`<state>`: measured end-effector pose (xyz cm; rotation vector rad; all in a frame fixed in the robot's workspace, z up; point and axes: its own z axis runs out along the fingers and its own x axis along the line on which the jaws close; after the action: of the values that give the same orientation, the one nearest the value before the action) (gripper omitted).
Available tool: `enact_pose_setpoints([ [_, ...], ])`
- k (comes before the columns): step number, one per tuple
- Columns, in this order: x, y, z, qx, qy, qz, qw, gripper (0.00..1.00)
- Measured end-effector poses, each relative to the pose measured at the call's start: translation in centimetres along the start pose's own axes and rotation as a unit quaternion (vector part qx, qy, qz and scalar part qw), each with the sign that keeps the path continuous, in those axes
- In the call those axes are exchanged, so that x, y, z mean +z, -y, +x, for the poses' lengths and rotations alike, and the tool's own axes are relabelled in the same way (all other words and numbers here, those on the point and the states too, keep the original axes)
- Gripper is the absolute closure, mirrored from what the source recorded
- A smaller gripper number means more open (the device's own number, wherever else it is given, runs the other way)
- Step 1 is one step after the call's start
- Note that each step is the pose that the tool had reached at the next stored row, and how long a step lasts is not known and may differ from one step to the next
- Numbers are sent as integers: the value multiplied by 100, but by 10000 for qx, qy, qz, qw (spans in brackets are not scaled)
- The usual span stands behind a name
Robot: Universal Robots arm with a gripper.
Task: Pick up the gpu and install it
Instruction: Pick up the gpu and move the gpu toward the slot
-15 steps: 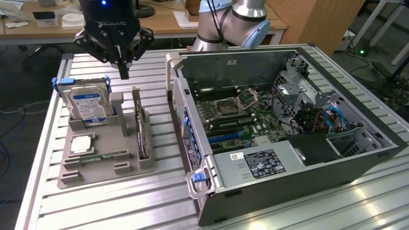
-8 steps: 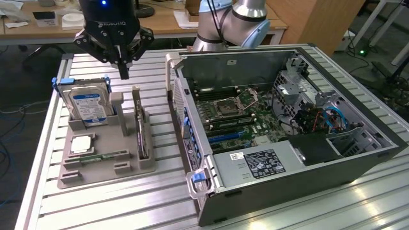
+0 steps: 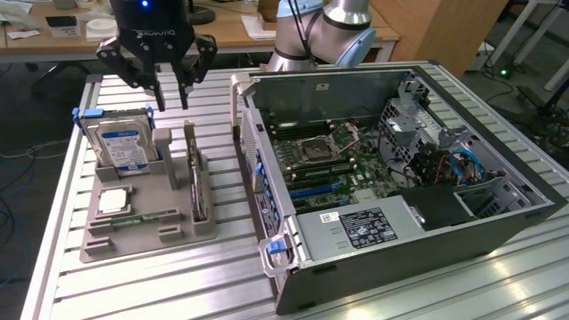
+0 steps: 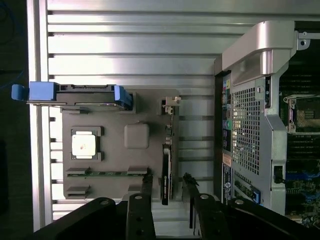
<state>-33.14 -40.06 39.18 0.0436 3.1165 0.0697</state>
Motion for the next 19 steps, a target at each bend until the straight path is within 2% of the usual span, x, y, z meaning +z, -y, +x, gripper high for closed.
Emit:
enact_pose_setpoints([
  [1, 0, 0, 0, 0, 0, 0, 10000, 59],
  [2, 0, 0, 0, 0, 0, 0, 10000, 59],
  [4, 1, 0, 0, -11, 0, -1, 10000, 47],
  [6, 11, 0, 1, -124, -6, -3, 9999, 47],
  [7, 20, 0, 1, -203, -13, -5, 9998, 41],
  [10, 56, 2, 1, -294, -35, -5, 9996, 41],
  [12, 80, 3, 0, -312, -54, 6, 9995, 41],
  [19, 168, 10, -3, -312, -77, 9, 9995, 41],
])
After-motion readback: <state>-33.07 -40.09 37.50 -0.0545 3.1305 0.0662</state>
